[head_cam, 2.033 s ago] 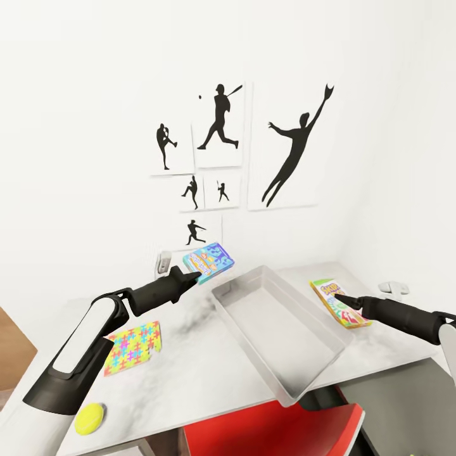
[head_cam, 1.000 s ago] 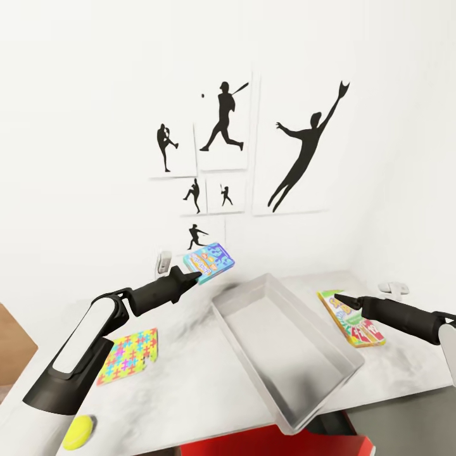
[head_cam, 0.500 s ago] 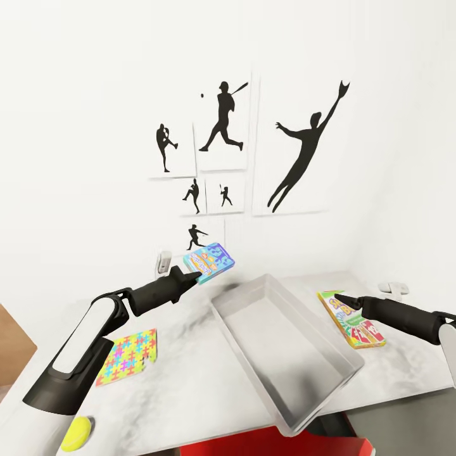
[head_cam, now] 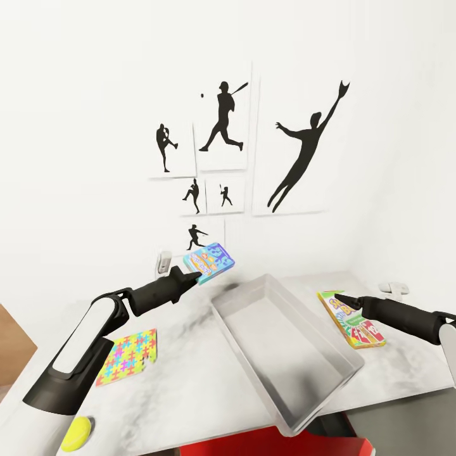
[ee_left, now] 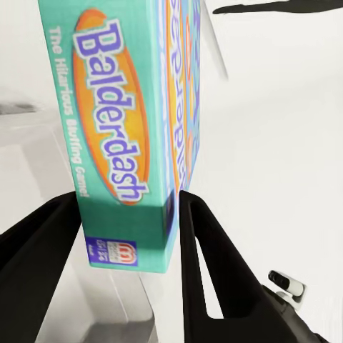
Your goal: Put all the toys in the child's room - the three board games (two on the bed and one on the table), the two jigsaw puzzles on the table, and the tennis ball on the table - inside the toy box on the table in the child's room.
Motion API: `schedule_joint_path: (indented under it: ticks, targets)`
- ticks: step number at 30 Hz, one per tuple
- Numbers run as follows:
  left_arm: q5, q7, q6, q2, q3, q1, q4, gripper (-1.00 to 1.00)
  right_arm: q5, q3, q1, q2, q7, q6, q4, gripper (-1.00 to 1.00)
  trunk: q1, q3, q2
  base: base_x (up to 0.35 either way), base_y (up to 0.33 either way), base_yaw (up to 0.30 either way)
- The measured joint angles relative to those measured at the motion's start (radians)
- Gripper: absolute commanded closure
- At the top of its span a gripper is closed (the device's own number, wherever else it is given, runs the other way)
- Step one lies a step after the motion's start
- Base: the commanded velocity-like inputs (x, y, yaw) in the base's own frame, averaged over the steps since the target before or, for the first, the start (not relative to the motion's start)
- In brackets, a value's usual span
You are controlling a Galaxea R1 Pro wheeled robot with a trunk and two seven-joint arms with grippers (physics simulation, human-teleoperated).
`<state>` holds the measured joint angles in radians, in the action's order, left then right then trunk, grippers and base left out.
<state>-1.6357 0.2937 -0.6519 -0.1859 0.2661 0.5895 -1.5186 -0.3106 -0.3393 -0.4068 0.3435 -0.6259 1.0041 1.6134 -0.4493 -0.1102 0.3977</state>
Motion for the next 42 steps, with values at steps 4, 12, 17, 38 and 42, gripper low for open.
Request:
schedule_joint_path:
  ticks: [4, 12, 17, 38, 42]
  targets:
    - [-0.002, 0.003, 0.001, 0.002, 0.000, 0.001, 0.011, 1.00, -0.002, -0.003, 0.000, 0.002, -0.002, 0.000, 0.000, -1.00, 0.000, 0.000, 0.000, 0.000, 0.000, 0.000]
    - [0.008, 0.001, 0.007, 0.043, 0.006, 0.010, 0.120, 1.00, -0.005, -0.009, -0.004, 0.004, 0.001, 0.038, 0.000, -1.00, 0.000, 0.000, 0.000, 0.000, 0.000, 0.000]
    - [0.020, -0.020, 0.023, 0.118, 0.005, 0.017, 0.216, 1.00, -0.005, -0.021, -0.007, 0.005, 0.003, 0.038, 0.000, -1.00, 0.000, 0.000, 0.000, 0.000, 0.000, 0.000]
    - [0.071, -0.145, 0.072, 0.145, 0.006, 0.004, 0.244, 1.00, -0.006, -0.032, -0.009, 0.004, 0.003, 0.038, 0.000, -1.00, 0.000, 0.000, 0.000, -0.111, -0.079, 0.000]
    - [0.072, -0.148, 0.073, 0.146, 0.007, 0.004, 0.243, 1.00, -0.006, -0.032, -0.007, 0.002, 0.002, 0.038, 0.000, -1.00, 0.000, 0.000, 0.000, -0.064, -0.053, 0.000]
